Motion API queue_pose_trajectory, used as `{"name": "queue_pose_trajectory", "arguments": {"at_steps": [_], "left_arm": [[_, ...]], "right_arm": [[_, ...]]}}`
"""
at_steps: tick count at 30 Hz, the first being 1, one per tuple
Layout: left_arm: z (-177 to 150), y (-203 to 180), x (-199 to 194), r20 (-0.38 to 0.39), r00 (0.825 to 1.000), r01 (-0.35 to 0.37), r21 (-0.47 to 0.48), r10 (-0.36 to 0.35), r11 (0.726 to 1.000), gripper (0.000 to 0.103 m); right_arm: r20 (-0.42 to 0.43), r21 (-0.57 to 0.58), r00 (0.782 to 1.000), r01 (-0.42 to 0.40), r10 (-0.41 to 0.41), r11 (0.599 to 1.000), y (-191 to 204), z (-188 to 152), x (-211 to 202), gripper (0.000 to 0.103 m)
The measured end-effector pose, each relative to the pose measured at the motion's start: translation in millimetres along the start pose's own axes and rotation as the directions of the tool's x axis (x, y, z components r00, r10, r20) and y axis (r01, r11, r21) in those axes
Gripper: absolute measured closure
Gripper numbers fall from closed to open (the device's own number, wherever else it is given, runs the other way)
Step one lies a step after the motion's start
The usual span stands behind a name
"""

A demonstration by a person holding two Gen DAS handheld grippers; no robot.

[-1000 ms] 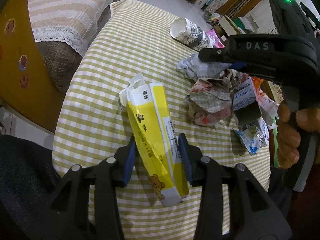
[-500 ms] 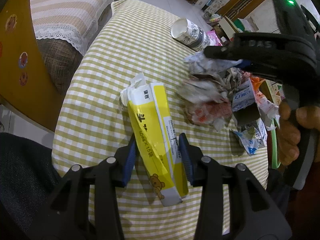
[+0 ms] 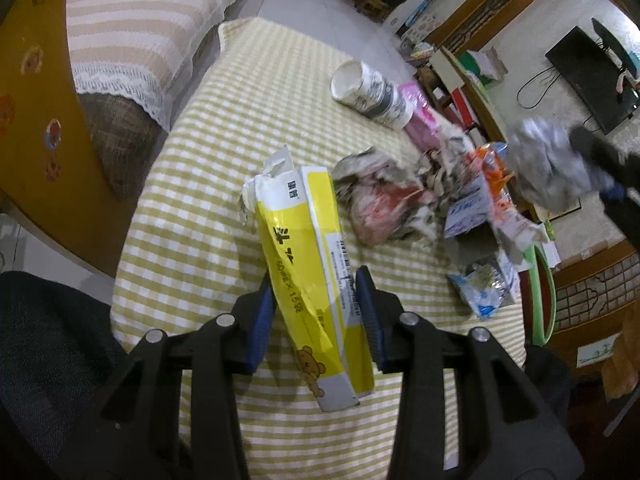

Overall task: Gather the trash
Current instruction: 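Grasp the crumpled white paper ball with the right tool while the left tool holds the package, then carry the paper ball in the right tool and package in the left tool to the bin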

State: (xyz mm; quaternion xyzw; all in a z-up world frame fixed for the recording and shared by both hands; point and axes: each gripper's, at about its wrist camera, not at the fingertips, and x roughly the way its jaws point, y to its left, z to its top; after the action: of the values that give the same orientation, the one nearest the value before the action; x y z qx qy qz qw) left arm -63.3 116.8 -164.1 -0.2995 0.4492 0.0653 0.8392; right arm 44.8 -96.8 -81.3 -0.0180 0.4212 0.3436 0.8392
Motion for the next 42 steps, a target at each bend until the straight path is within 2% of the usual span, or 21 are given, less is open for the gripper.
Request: {"name": "queue_pose_trajectory", "arguments": {"at_steps": [6, 14, 18, 29, 42], "left_arm": [[2.3, -13.2, -16.7, 0.027, 1.0, 0.015, 0.02, -0.016, 1.0, 0.065], [13.5, -47.9, -37.5, 0.076, 0.996, 0.047, 0.105, -0.055, 0.993, 0.065], [19.9, -67.6, -43.7, 0.091, 0.991, 0.087, 0.135, -0.099, 0.987, 0.065], [25.9, -116.6, -35.3, 0.074, 0.984, 0.141, 0.238, -0.163, 0.961, 0.065], [22.8, -139.0, -29.9, 0.05, 0.985, 0.142, 0.284, -0.163, 0.948, 0.065]], "right_arm": [[0.025, 0.06, 0.999, 0.026, -0.027, 0.998, -20.2, -15.4, -24.2, 0.075], [0.054, 0.186, 0.998, 0.032, -0.043, 0.982, -46.1, -33.7, -52.0, 0.075], [0.068, 0.21, 0.996, 0.045, -0.061, 0.977, -56.9, -37.0, -64.6, 0.075], [0.073, 0.248, 0.99, 0.098, -0.12, 0.964, -79.9, -52.7, -82.7, 0.075], [0.097, 0.322, 0.98, 0.135, -0.175, 0.937, -111.5, -63.8, -101.2, 0.075]]}}
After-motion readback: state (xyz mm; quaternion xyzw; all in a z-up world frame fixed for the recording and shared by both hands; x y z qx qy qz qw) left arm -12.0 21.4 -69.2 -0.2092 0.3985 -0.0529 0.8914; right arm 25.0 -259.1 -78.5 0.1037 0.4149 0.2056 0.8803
